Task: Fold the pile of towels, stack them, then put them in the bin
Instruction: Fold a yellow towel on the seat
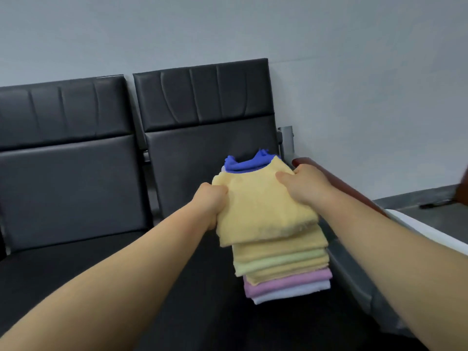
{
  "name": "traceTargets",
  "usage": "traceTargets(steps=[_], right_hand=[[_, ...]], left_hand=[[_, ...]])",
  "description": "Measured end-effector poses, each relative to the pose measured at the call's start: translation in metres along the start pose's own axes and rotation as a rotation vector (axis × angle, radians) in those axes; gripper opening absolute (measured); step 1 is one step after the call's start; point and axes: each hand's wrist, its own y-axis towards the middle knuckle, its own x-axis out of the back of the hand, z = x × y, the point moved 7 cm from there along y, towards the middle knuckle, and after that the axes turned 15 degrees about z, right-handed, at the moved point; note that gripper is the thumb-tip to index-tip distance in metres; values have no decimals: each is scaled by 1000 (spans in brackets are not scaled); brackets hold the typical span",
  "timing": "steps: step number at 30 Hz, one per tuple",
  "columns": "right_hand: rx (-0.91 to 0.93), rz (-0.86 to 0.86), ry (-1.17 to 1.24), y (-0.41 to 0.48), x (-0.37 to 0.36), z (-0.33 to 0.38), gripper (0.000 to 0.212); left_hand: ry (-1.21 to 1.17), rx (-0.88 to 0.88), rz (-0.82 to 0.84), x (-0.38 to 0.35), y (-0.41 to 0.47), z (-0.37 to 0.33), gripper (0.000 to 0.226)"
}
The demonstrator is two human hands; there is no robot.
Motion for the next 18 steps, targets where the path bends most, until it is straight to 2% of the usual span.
traceTargets(steps=[2, 4, 6, 9, 10, 11, 13, 15, 18], right_hand=[[-64, 46, -36, 16, -5, -25, 55], [-147, 111, -52, 25, -19, -53, 85], [-233, 201, -1, 28, -38, -80, 115], [-358, 345, 229, 28, -61, -115, 140], [-382, 392, 293, 27, -67, -124, 139], [-389, 436, 350, 25, -72, -131, 130], [-365, 519, 451, 18, -82, -135, 94], [-358, 575, 540, 11, -86, -136, 75], [-389, 615, 615, 5, -88, -138, 70]], left_hand=[[42, 63, -10, -18, 17, 13, 44], [159, 127, -20, -32, 26, 31, 54], [205, 191, -11, -41, 30, 55, 73], [23, 358, 117, -49, 31, 99, 104], [-28, 424, 217, -54, 31, 113, 107], [-56, 477, 328, -61, 26, 121, 101], [-97, 508, 475, -72, 16, 129, 86], [-188, 506, 537, -80, 11, 133, 77], [-279, 491, 579, -88, 7, 131, 73]])
